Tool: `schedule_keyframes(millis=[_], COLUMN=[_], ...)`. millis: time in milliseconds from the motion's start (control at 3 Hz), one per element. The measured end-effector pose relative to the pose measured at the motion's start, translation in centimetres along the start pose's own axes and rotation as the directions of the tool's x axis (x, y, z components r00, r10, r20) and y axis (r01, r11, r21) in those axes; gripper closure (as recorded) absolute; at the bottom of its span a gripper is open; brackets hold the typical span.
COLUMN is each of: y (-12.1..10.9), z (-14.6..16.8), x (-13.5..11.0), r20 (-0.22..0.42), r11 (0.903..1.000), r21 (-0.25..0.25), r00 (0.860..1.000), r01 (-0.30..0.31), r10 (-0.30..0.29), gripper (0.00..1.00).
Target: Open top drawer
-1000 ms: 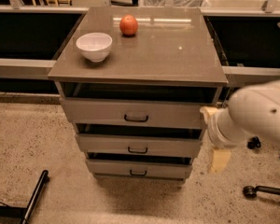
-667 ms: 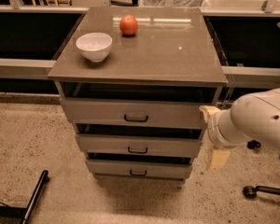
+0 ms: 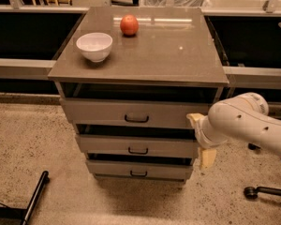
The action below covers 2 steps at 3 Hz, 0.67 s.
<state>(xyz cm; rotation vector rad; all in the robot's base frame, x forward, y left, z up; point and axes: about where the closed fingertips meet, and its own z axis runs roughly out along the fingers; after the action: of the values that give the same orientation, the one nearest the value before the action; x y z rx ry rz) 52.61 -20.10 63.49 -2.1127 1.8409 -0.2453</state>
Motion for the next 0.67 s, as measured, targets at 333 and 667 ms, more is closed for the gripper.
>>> schedule_keyframes(millis=[333,667], y=[-0.05,0.04], z=[0.30,0.35], x=[0.08,-0.15], r20=[-0.002,-0.007], r11=[1.0000,0.9998], r21=[0.000,-0.018], r00=[1.000,1.000], r01=[0.005,0.009], r10=[-0.005,-0.009], gripper=[0.00,0.00])
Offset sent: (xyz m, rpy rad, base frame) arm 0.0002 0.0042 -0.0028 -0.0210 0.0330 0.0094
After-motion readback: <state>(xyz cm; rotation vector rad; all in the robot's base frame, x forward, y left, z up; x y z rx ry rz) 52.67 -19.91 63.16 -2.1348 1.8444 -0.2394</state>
